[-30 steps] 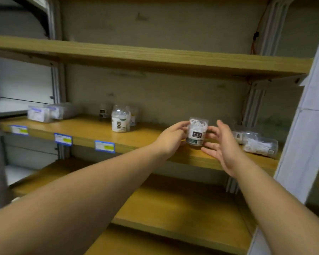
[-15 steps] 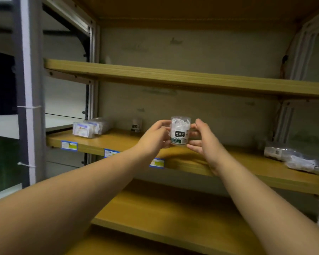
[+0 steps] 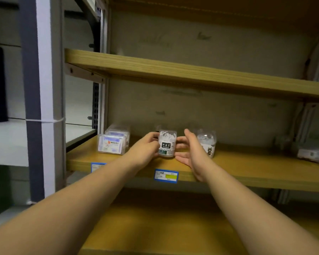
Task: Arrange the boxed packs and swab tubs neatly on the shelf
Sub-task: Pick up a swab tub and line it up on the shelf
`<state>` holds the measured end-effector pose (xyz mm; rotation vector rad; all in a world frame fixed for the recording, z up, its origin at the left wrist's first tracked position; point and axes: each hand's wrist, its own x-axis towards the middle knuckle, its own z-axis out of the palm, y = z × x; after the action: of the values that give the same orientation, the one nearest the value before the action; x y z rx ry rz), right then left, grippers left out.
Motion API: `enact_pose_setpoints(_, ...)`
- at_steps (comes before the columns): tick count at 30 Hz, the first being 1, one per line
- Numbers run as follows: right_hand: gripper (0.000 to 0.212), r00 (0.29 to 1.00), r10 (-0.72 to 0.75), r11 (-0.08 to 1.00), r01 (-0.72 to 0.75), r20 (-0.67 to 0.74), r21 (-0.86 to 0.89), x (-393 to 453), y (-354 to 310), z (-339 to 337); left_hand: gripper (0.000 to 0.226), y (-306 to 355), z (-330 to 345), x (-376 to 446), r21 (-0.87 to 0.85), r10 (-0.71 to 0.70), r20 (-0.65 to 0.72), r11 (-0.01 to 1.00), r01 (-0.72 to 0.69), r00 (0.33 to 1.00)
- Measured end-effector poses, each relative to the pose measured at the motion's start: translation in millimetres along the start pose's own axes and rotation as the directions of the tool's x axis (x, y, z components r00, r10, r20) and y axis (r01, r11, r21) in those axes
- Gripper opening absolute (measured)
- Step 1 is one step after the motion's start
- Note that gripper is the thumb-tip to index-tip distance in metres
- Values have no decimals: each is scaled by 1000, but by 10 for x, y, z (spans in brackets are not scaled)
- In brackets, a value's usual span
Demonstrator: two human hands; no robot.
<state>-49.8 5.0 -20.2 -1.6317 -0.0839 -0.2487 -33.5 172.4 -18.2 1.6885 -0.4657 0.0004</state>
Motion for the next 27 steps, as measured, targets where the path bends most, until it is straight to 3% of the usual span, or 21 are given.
enact_pose_setpoints(5, 53, 999, -21, 1000, 20, 38, 20, 85, 114, -89, 43, -68, -72, 78, -84, -51, 36, 995, 54, 998)
enact_pose_setpoints(13, 62, 995, -22, 1000, 21, 102, 15, 99, 150, -91, 42, -61, -73, 67, -53, -72, 7, 996, 72, 997)
enact_pose_setpoints(18, 59, 982, 121, 988, -133, 148, 75, 317, 37, -119, 35, -57, 1, 246, -109, -167, -89, 982, 157, 982)
enact_pose_setpoints(23, 33, 979, 171, 985, -173, 109, 10, 776, -117, 22, 29, 60, 0, 594, -85, -155, -152, 986, 143, 976)
enact_pose_setpoints(27, 27, 990, 130, 989, -133, 52, 56, 1057, -74, 84, 46, -90, -29, 926, -31, -89, -179, 996, 85, 980)
